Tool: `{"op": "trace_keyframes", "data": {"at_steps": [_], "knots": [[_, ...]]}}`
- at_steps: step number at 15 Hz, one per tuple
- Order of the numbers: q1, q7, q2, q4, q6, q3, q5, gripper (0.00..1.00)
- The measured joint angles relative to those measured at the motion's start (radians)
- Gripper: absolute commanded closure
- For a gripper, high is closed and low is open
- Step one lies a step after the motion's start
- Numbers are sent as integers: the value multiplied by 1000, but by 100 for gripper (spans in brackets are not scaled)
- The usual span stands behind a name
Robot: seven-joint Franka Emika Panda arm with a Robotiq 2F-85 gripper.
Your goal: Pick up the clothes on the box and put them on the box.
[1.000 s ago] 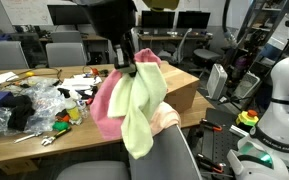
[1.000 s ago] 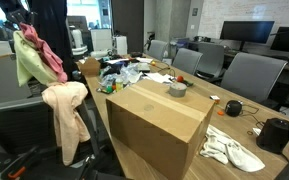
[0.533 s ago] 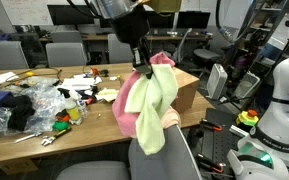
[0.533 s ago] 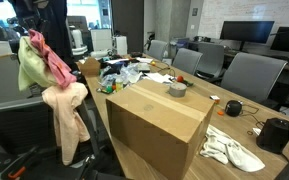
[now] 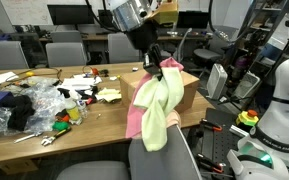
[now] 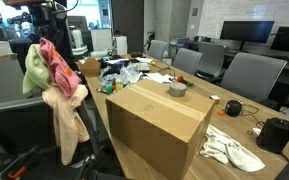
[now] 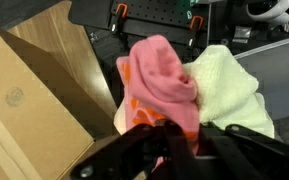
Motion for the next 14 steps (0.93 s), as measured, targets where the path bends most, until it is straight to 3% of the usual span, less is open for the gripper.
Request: {"op": "trace_keyframes", "data": {"at_steps": [9,14], "knots": [[-57,72,-1,-103,20,-44,33,97],[-60,184,1,-157,98,-44,0,97]]}}
